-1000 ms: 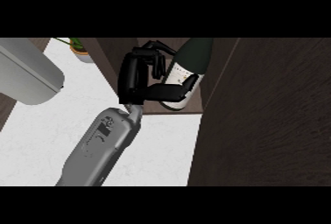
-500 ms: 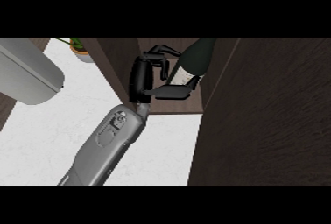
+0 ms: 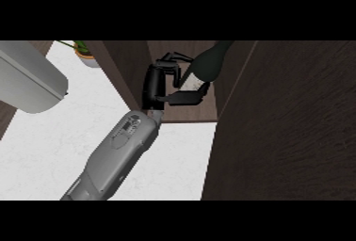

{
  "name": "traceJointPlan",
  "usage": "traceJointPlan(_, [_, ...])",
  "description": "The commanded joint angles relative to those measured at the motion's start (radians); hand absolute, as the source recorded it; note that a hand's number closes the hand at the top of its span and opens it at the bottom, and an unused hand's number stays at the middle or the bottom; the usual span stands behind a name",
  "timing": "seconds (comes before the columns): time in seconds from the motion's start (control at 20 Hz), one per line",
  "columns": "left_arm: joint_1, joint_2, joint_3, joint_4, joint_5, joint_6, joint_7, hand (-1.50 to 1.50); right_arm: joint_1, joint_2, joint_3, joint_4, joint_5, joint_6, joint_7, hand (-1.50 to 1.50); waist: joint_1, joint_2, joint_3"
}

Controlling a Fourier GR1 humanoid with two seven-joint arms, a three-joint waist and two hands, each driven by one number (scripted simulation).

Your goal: Pick up the wine, place it into the cabinet and close the cabinet

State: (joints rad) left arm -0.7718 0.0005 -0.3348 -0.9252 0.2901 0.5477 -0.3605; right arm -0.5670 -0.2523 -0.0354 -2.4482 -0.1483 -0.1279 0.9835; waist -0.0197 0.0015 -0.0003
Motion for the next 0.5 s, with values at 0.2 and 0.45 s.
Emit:
traceJointPlan(0.2, [-0.003,0.000,-0.059,0.191,0.104,0.009,-0.147,1.50,-0.014,-0.013,-0.064,-0.021,-0.121,0.027,0.010,-1.50,-0.008,0.003,0.000])
traceJointPlan(0.45, [-0.032,0.000,-0.101,0.302,0.119,0.042,-0.207,1.50,-0.032,-0.007,-0.033,-0.046,-0.084,0.004,0.048,-1.50,-0.014,0.003,0.000])
